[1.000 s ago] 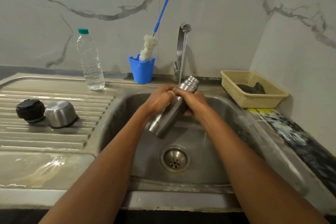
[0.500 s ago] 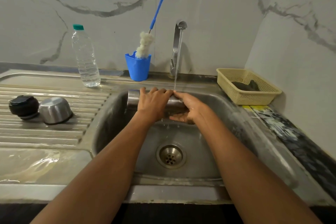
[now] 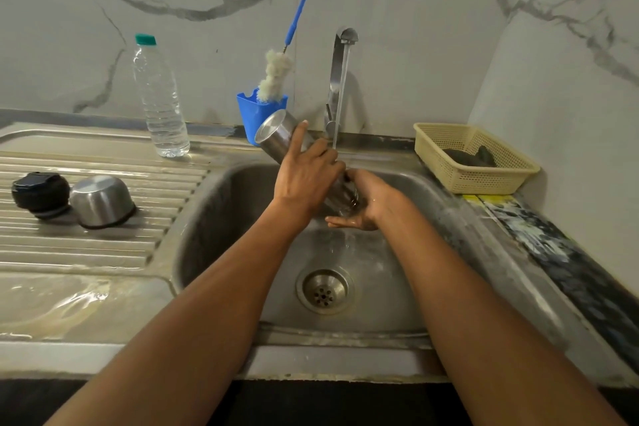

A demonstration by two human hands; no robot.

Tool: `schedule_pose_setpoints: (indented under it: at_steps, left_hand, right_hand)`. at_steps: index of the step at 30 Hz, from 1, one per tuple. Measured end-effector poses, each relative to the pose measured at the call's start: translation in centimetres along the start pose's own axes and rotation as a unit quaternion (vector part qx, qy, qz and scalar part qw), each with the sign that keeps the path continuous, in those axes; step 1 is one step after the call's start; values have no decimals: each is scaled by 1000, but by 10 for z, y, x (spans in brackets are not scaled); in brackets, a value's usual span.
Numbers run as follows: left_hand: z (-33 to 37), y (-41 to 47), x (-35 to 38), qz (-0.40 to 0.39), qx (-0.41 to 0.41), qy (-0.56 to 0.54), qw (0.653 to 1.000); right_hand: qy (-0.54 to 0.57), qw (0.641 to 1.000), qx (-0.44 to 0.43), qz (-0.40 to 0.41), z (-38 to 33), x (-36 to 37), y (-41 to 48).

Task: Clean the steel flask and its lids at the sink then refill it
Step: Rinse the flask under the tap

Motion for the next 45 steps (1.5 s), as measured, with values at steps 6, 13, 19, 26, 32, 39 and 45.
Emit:
schedule_pose_setpoints:
  at_steps: [6, 13, 19, 26, 32, 39, 45]
  left_hand:
    - [0, -3, 8, -15, -39, -54, 998]
    - [-4, -7, 13, -100, -177, -283, 937]
    - [-6, -4, 19, -151, -231, -475, 836]
    - [-7, 0, 22, -162, -208, -606, 751]
    - [-26, 0, 33, -229, -188, -565, 770]
    - [-42, 32, 25, -23, -369, -714, 595]
    - [-50, 78, 12, -74, -355, -803, 473]
  right_hand:
    - [44, 999, -6, -10, -1, 3, 6]
    - [59, 982, -165, 70, -9, 7, 10]
    - [-40, 972, -230, 34, -8, 16, 2]
    - [-176, 912, -366, 57, -7, 18, 1]
    - [-355, 835, -409, 101, -5, 17, 2]
    - [-323, 866, -375, 76, -2, 14, 11]
    - [-321, 874, -359, 66, 1, 17, 14]
Point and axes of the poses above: each hand's wrist, its own y-axis towards the middle knuckle, its own x-axis out of the palm, z = x × y, the point moved 1 cm from there along y, towards the middle knuckle
